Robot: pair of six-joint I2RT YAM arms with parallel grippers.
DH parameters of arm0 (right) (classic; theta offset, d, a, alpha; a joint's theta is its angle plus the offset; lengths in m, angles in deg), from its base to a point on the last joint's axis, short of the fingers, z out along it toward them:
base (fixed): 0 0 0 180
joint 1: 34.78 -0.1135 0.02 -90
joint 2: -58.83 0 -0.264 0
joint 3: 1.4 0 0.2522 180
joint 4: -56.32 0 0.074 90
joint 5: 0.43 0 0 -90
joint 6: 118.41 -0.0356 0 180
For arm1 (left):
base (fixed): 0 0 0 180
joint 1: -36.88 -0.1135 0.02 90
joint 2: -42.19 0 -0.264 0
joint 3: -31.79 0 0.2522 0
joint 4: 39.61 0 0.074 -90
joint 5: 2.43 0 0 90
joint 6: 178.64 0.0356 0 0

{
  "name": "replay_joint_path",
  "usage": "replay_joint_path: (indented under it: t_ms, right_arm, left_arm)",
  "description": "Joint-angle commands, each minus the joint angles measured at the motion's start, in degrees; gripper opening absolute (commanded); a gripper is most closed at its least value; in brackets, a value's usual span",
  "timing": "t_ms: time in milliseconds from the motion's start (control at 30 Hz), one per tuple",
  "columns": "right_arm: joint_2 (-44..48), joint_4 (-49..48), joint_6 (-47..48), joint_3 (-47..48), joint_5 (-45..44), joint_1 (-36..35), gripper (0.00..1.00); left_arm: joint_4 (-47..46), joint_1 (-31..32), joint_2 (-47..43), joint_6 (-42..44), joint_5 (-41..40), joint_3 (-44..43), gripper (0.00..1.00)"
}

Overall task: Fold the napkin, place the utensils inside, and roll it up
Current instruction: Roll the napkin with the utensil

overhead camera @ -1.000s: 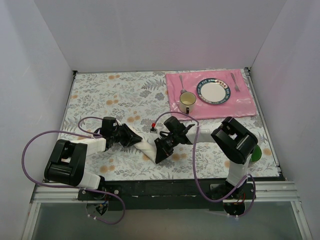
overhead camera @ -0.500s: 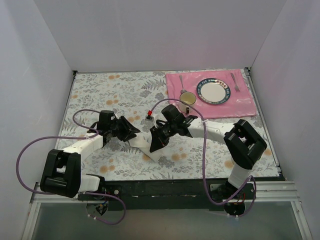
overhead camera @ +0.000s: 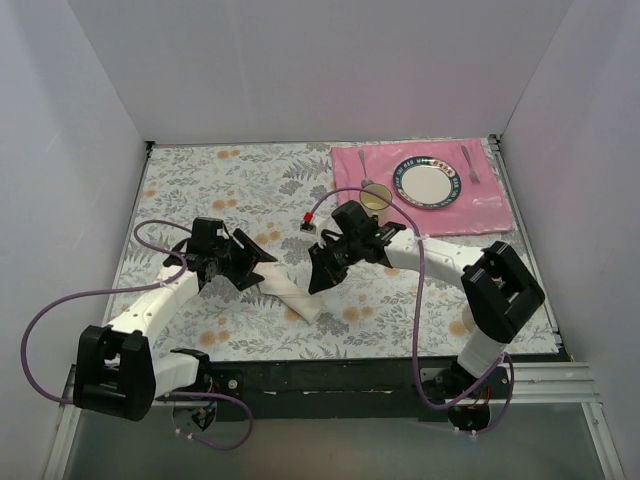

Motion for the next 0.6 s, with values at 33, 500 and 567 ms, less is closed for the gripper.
replay_joint_path:
  t_ms: [33,500,567]
  right_arm:
    - [3.59,0.04,2.05,-1.28,1.04,2.12,0.18]
    - [7.72,0.30,3.98,-5.68,2.98,6.42,0.17]
    - [7.98,0.48,4.07,-5.67,2.98,6.77,0.17]
  left_arm:
    - [0.89,-0.12,-2.81,-6.10,-0.47,4.35,0.62]
    - [-6.75,-0.12,-1.50,-6.72,-2.66,8.92,0.57]
    - [-7.02,-0.03,-0.71,-6.63,-2.75,8.92,0.56]
